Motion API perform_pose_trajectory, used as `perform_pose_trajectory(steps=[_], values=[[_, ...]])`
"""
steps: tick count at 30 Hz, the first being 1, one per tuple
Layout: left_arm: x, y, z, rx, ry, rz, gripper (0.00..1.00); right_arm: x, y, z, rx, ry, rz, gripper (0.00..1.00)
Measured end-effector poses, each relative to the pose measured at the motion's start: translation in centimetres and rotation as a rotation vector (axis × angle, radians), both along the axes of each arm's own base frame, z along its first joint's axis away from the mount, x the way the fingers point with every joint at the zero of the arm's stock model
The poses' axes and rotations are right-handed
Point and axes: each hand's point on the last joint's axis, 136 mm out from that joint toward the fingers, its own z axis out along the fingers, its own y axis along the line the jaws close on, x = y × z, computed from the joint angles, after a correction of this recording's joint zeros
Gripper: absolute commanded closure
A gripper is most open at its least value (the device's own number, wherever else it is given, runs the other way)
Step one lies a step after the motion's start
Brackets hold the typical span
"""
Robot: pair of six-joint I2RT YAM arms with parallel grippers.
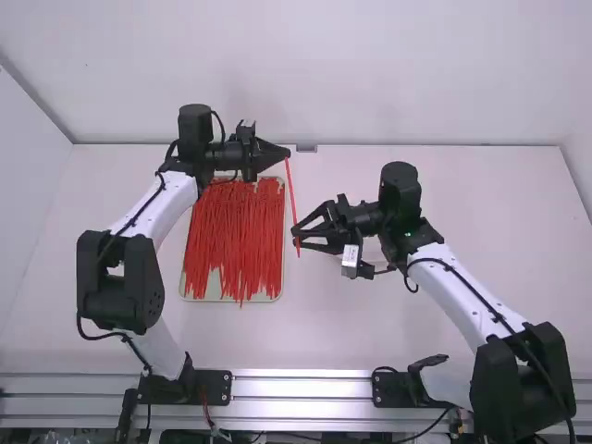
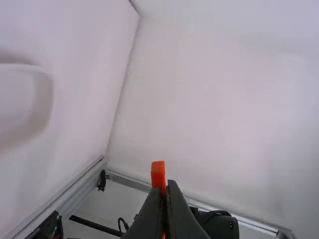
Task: Fasten the cable tie
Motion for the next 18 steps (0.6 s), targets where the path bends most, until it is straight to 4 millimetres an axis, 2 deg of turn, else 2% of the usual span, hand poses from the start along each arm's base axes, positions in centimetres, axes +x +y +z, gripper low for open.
perform_pose_trajectory(steps=[1,2,3,4,9,13,18], values=[[0.0,0.0,0.1,0.0,-0.008,0.0,0.99,0.0,0.0,0.0,-0.001,0.0,-0.002,0.66],[0.0,0.0,0.1,0.0,-0.017,-0.001,0.99,0.1,0.1,0.0,-0.001,-0.001,-0.005,0.76],[0.0,0.0,-0.1,0.001,-0.015,0.0,0.99,0.1,0.1,0.0,-0.003,0.001,-0.009,0.79],[-0.1,0.0,-0.5,0.003,-0.007,0.001,0.99,0.2,0.1,0.0,-0.002,-0.004,-0.011,0.98],[-0.3,0.1,-1.8,0.006,0.01,0.006,0.99,0.2,0.3,-0.1,-0.005,-0.001,-0.015,1.0],[-0.1,0.0,-1.2,-0.004,-0.046,0.003,0.99,0.2,0.3,-0.1,-0.006,-0.002,-0.018,1.0],[-0.2,0.0,-1.2,-0.006,-0.038,0.002,0.99,0.1,0.4,-0.1,-0.006,-0.002,-0.016,1.0]])
